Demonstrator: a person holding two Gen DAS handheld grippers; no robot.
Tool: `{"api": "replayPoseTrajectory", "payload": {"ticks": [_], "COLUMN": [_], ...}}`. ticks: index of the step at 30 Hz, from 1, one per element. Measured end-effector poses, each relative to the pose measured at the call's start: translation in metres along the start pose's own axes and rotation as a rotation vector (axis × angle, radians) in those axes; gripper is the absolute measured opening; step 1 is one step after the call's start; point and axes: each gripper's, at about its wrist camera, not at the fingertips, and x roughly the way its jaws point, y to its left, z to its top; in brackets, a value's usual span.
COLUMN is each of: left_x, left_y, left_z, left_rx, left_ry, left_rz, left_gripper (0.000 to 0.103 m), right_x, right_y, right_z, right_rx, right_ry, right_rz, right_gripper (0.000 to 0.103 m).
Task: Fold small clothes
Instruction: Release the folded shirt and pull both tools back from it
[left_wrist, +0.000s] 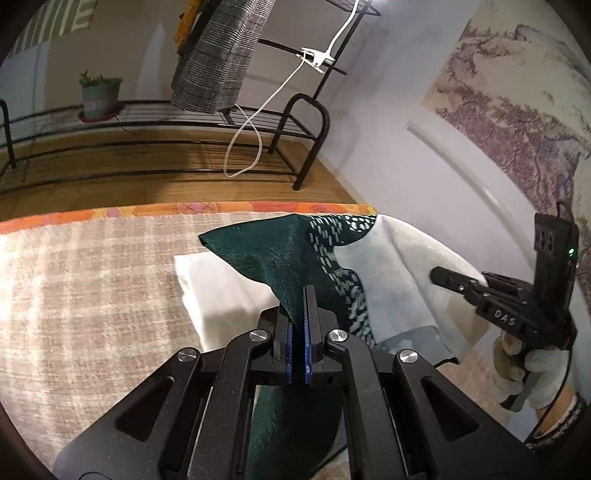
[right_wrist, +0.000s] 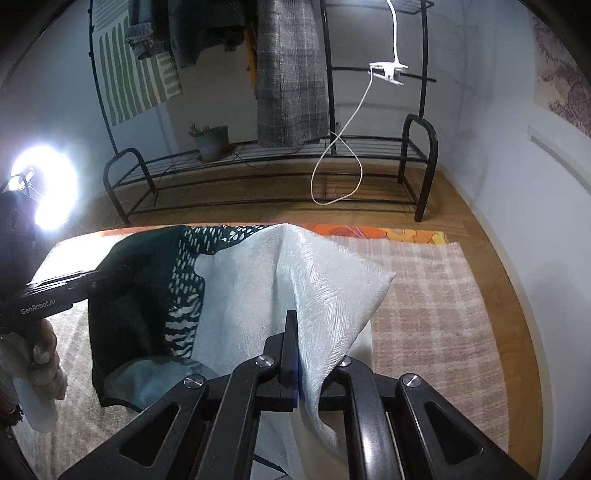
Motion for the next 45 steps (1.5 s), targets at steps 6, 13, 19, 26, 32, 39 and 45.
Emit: {"api": "replayPoseTrajectory", "payload": {"ticks": [6, 13, 19, 26, 32, 39, 45], "left_x": [-0.011, -0.032, -0.063, -0.121, -0.182, -0.256, -0.308], "left_y": [0.009, 0.011, 0.007, 0.0, -0.012, -0.027, -0.031], "left_z": [0.001, -0.003, -0.005, -0.01, -0.019, -0.04, -0.068], "left_rx": [-0.005, 0.015, 0.017, 0.045, 0.083, 0.154, 0.192], "left_ry": [-0.026, -0.039, -0.05, -0.09, -0.132, -0.198, -0.237], "left_rz": [0.095, 0.105, 0.099, 0.1, 0.104, 0.119, 0.125], "left_gripper": [0.003, 0.032, 0.032, 0.032, 0.032, 0.032, 0.032], "right_x": [0.005, -0.012, -0.035, -0.078, -0.123, -0.18, -0.221], "right_y": [-0.005, -0.003, 0.016, 0.045, 0.081, 0.123, 0.16], "right_z": [0.0, 0.004, 0.007, 0.013, 0.011, 0.005, -0.011], "right_rx": [0.031, 0.049, 0.046, 0.05, 0.037, 0.043, 0.076], "right_ry": [0.016, -0.02, -0.043, -0.088, -0.127, -0.182, -0.215], "right_rz": [-0.082, -0.112, -0.109, -0.102, -0.112, -0.121, -0.146], "right_gripper": [0.039, 0.048, 0.048, 0.048, 0.048, 0.048, 0.048]}}
